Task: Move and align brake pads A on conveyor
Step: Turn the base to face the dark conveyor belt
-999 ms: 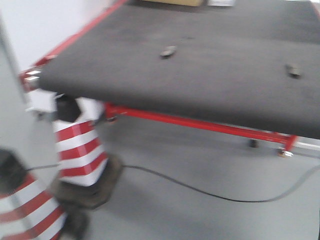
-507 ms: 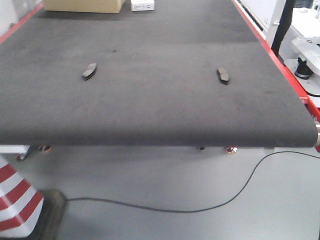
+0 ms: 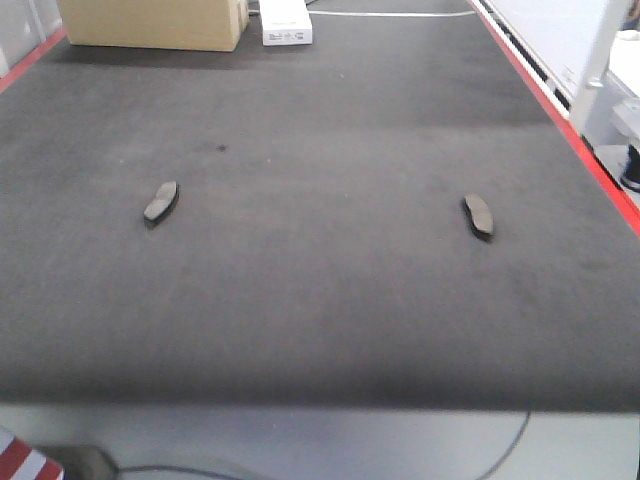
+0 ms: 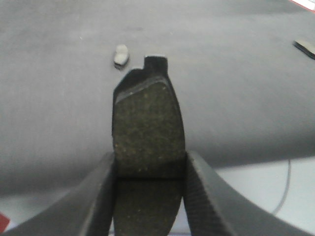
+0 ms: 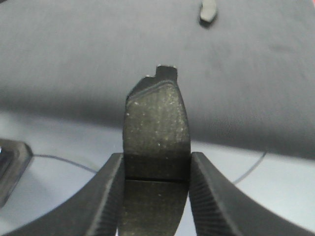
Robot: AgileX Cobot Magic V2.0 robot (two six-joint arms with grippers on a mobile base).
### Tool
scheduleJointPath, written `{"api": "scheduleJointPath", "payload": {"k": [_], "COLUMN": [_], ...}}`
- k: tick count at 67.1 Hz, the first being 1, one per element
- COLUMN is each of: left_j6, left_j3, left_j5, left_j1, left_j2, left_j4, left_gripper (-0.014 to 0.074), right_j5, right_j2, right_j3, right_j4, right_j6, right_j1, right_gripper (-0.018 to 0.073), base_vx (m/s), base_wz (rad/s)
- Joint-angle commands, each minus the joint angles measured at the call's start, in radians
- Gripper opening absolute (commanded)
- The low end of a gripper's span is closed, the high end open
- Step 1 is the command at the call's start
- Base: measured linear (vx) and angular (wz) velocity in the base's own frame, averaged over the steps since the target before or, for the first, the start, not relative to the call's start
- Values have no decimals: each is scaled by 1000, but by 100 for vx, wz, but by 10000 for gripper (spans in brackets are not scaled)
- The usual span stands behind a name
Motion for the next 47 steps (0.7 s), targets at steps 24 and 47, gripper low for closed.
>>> {"api": "scheduleJointPath", "payload": {"k": [24,47], "left_j6": [0,0], "left_j3": [-29,-29], "left_j5": [-88,-88], "left_j1": [-1,-1], "left_j2": [10,10], "left_j4": [9,9], "left_gripper": [-6,-6], "right_j5": [-88,-89], "right_j2": [9,9], "right_j3": [-29,-29], "right_j4": [4,4], "right_j6": [-10,-10], "right_j1": [-1,-1], "right_gripper": [-4,-4], "base_vx": [37,28], "base_wz": [5,2]}}
